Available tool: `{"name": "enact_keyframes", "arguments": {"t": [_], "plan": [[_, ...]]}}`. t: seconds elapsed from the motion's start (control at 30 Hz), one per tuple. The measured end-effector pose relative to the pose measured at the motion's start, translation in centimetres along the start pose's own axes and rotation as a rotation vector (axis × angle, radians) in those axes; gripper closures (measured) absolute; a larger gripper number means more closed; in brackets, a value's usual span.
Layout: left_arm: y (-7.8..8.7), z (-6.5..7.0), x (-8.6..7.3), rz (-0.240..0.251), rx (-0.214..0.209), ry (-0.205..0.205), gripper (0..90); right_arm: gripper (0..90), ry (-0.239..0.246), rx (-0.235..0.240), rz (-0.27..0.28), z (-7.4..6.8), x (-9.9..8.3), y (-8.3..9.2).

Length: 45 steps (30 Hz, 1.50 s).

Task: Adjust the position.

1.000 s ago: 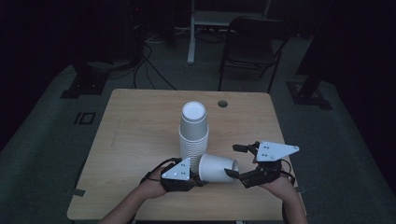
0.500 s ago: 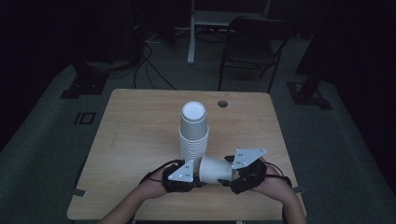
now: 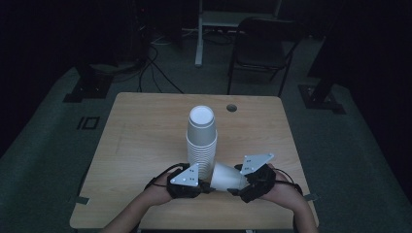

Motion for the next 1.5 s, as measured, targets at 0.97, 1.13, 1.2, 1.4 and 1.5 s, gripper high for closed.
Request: {"name": "enact_keyframes", "arguments": {"t": [0.97,1.13,1.2,1.4,1.5], "plan": [[0.4,-0.5,3.0,0.146,-0.001,0.051,86.5,20.8,-0.105,0.018,0.072,0.2,-1.1,-3.5],[0.6,-0.7,4.0,0.182,-0.001,0.048,85.9,21.0,-0.132,0.021,0.131,0.3,-0.9,-3.2],[0.6,-0.6,4.3,0.191,-0.005,0.042,85.8,21.0,-0.138,0.022,0.144,0.3,-0.8,-3.1],[0.8,-0.7,4.9,0.221,0.005,0.055,83.9,21.5,-0.16,0.037,0.195,0.4,-0.8,-2.8],[1.3,-0.7,5.1,0.247,0.006,0.063,69.8,21.7,-0.176,0.018,0.213,0.7,-0.9,-2.5]]}}
Point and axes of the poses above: each handheld gripper's, and its own axes: y roughly backward along the jaws, x roughly out of its top, z roughly to its right, the point moved 7 cm from there along -y, roughly forward along the jaws, and after that the axes turned 5 degrees about -z, right-handed, at the moved point
